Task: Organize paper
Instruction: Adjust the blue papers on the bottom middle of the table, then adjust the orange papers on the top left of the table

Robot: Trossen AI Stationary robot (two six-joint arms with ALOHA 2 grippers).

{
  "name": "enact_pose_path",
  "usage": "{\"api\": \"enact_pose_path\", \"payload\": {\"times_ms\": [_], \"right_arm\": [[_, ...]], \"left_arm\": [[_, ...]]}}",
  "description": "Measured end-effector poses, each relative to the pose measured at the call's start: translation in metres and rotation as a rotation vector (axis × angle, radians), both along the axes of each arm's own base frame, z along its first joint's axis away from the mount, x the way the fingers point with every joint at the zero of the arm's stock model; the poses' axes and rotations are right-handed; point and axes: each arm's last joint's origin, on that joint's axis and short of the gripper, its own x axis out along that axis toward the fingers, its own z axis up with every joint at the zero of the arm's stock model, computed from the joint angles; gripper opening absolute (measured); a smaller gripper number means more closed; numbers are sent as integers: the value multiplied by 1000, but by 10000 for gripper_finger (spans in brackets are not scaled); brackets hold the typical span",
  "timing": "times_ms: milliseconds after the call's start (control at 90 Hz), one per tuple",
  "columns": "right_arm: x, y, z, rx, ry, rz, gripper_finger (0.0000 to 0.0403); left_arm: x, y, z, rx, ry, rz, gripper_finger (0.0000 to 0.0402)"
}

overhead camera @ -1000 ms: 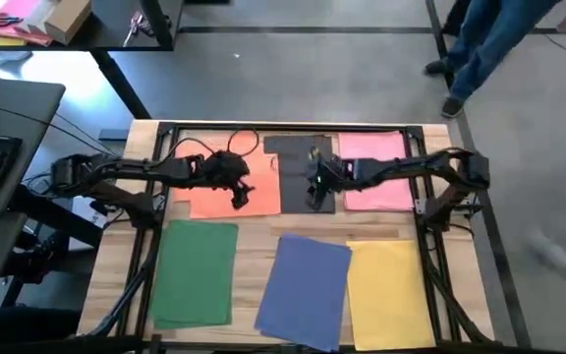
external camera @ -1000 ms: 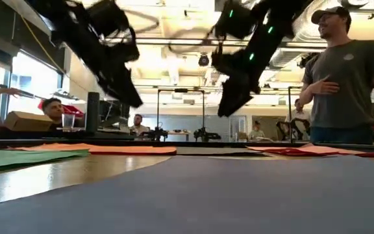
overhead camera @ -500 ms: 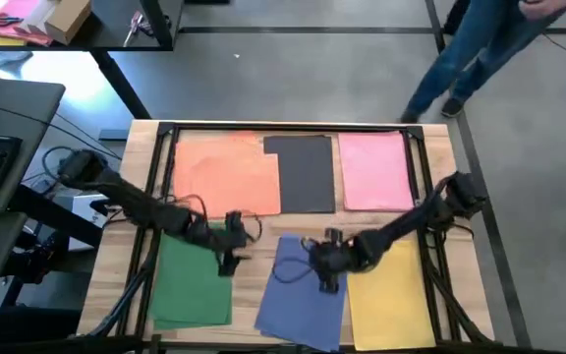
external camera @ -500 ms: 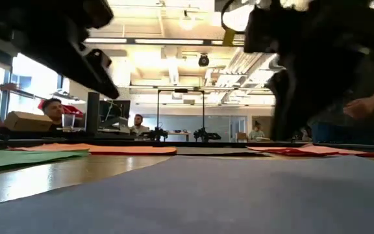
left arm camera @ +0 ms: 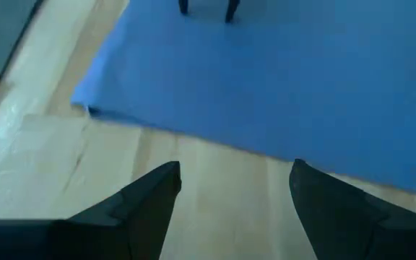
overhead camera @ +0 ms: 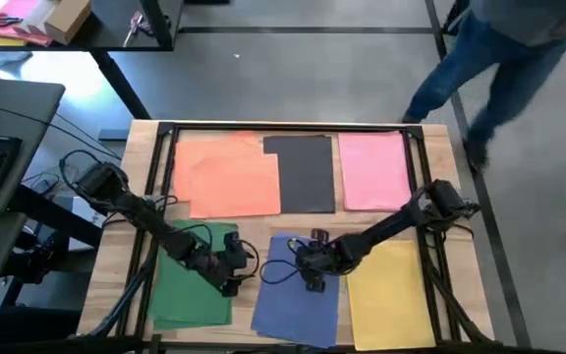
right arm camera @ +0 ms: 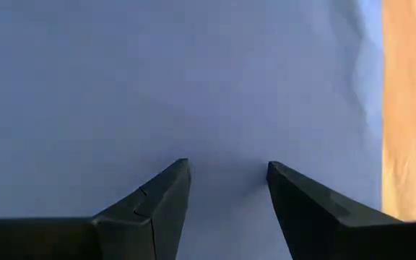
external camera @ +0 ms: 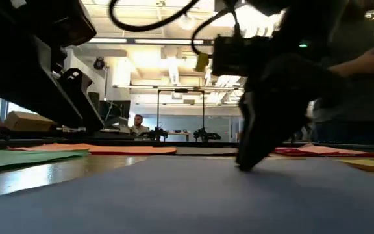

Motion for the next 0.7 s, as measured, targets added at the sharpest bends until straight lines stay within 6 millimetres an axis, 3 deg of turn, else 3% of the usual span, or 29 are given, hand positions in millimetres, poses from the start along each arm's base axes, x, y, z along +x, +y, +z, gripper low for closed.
{"api": "enact_pose_path", "payload": {"times_ms": [211, 411, 567, 700], "right_arm": [[15, -6, 27, -85, 25, 72, 176], [22, 1, 55, -187, 17, 105, 176], [26, 5, 66, -208, -2, 117, 176], [23, 3, 74, -197, -9, 108, 176]], "left_arm": [[-14, 37, 29, 88, 57, 127, 247], [-26, 109, 54, 123, 154, 380, 247], [-32, 168, 48, 114, 320, 534, 247], [-26, 195, 34, 63, 404, 538, 247]]}}
